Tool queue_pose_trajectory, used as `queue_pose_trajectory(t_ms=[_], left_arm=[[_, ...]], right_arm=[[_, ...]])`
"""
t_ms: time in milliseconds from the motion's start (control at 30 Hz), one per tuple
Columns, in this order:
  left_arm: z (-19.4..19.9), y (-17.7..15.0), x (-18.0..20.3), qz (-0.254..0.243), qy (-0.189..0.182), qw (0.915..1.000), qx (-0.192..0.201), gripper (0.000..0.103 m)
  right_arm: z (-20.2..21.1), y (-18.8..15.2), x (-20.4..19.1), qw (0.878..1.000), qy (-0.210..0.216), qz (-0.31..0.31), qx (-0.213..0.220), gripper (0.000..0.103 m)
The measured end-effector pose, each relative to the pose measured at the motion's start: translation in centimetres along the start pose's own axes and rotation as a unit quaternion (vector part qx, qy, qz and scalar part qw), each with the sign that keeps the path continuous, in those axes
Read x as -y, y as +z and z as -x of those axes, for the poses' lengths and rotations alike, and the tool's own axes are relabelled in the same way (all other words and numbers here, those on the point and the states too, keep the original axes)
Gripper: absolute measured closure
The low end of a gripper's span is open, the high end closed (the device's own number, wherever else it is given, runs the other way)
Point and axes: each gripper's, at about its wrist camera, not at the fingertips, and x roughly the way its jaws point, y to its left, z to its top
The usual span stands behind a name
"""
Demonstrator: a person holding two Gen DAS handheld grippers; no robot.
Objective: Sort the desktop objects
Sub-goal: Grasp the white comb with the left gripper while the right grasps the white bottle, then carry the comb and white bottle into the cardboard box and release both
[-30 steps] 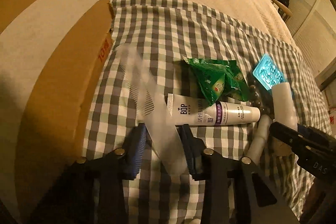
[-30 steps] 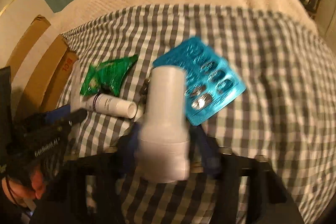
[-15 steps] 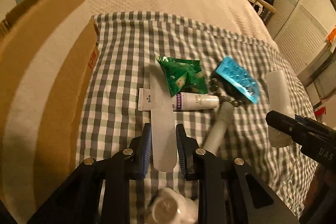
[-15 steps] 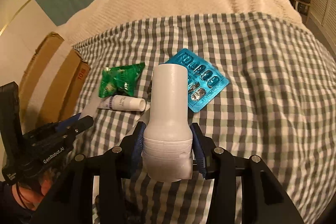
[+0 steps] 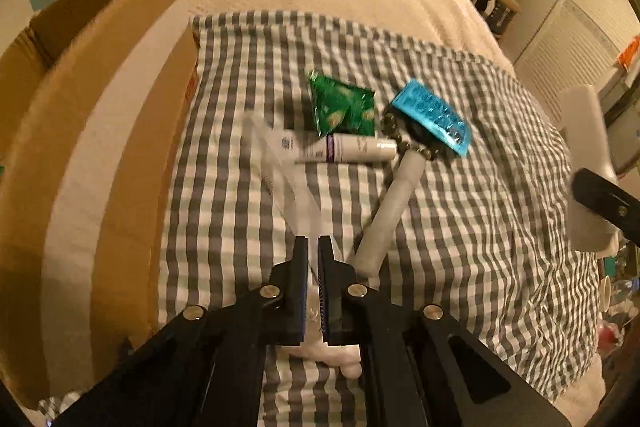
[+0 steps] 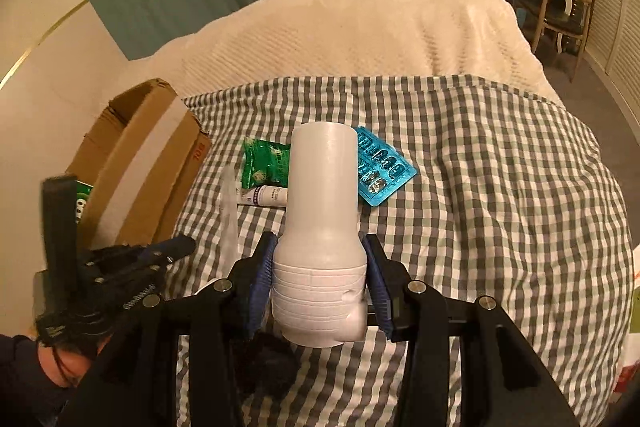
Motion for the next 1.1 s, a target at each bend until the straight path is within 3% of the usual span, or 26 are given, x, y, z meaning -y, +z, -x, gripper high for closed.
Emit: queue_pose_trajectory(t_ms=[67,167,267,433,467,500,567,833,1100], left_arm=[[-0.7,0.2,-0.1,0.011,0.005,0.9999,-0.011,0.085],[-1.4,0.7,-0.4,0.03,0.013,0.9995,-0.002,0.051],[-2.4,1.5,-0.7,0.047,0.012,0.9988,0.005,0.047],[-5.7,2.6,-0.8,0.055,0.031,0.9978,-0.018,0.047],[-6.0,2.7,-0.9,0.056,0.03,0.9978,-0.018,0.052],[-6.3,2.8,-0.9,0.054,0.032,0.9979,-0.014,0.071],[-6.7,2.9,-0.7,0.037,0.031,0.9987,-0.014,0.076],[-5.5,2.6,-0.5,0.024,0.007,0.9997,-0.003,0.076],[-0.9,2.7,-0.2,0.026,-0.019,0.9992,0.024,0.076]], right_arm=[[0.3,-0.2,0.0,1.0,0.001,-0.002,0.001,0.06],[0.2,-0.6,0.5,1.0,0.002,-0.006,-0.002,0.06],[-0.5,-0.7,1.3,1.0,0.007,-0.015,-0.008,0.06],[-2.9,-1.1,2.2,0.999,0.013,-0.02,-0.025,0.06],[-3.4,-1.2,2.4,0.999,0.015,-0.02,-0.029,0.06],[-3.9,-1.2,2.5,0.999,0.016,-0.02,-0.033,0.06],[-4.9,-1.2,3.0,0.999,0.017,-0.021,-0.04,0.06],[-7.1,-1.4,3.6,0.998,0.019,-0.027,-0.056,0.06],[-4.2,-0.5,1.7,0.999,0.015,-0.007,-0.036,0.06]])
